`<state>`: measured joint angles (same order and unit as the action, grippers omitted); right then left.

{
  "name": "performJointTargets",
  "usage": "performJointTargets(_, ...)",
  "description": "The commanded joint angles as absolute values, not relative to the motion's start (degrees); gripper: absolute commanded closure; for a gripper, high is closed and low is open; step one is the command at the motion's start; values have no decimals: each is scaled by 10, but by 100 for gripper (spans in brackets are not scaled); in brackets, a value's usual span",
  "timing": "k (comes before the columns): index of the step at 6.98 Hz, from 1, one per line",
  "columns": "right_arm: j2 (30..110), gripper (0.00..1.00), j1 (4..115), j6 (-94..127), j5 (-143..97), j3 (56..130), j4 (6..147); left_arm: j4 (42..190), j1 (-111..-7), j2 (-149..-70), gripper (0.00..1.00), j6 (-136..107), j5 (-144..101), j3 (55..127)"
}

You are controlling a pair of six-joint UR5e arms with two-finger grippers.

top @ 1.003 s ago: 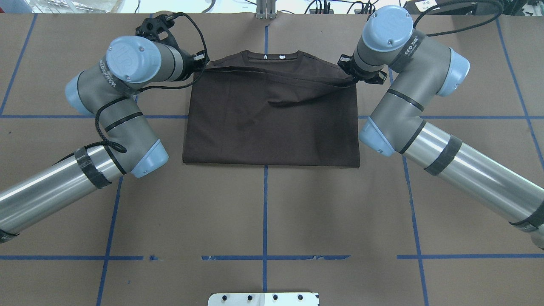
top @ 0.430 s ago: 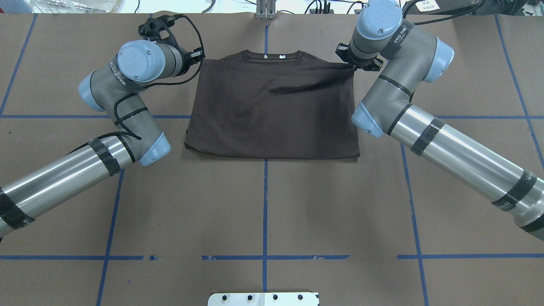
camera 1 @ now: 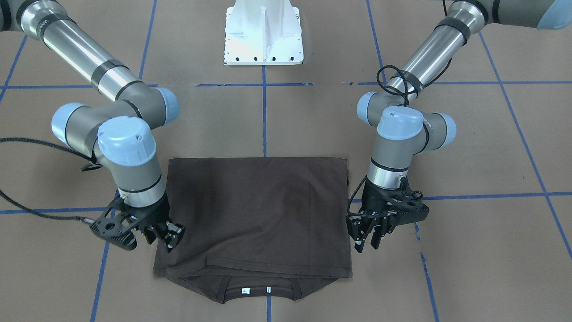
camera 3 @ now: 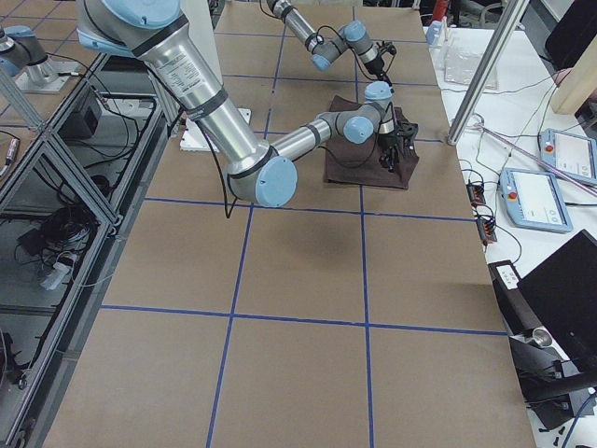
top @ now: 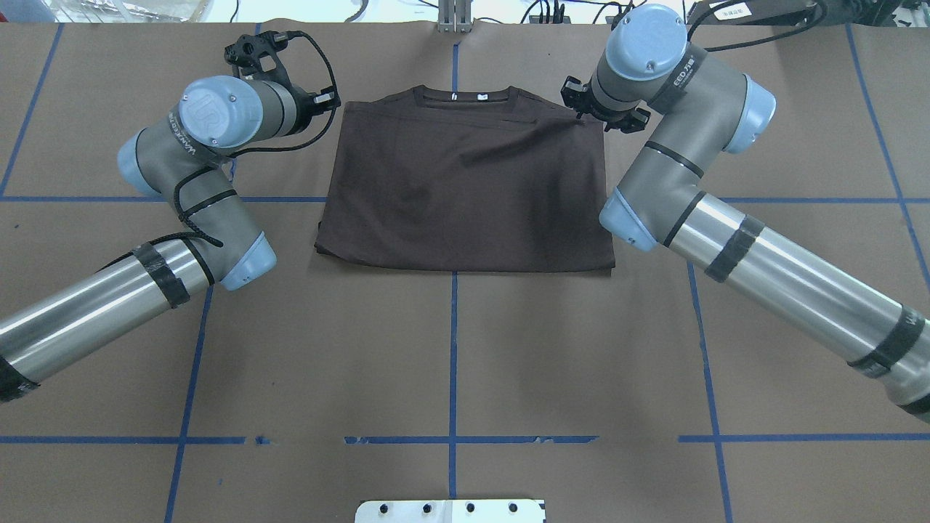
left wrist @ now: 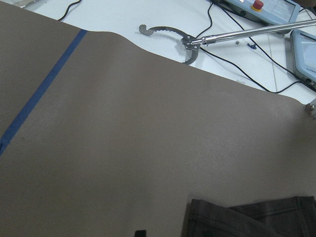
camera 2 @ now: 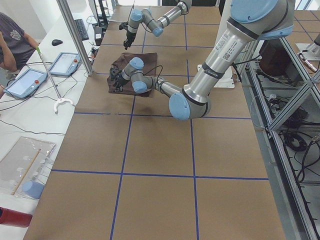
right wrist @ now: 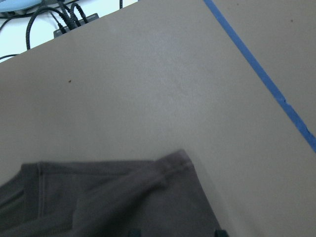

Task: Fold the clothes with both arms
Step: 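Release the hem at the collar and draw the right gripper back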

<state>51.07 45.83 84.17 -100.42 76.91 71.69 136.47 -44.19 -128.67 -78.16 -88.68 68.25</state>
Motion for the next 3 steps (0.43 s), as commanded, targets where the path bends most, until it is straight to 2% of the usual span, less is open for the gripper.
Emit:
performJointTargets(1,619,33,398,929,-1004,915,722,1386,-442,-1251,49,-781,-890,713)
performJointTargets(3,690,32,367,954,-1011,986,723,1386,-443,-1245,47,-799,-889,715)
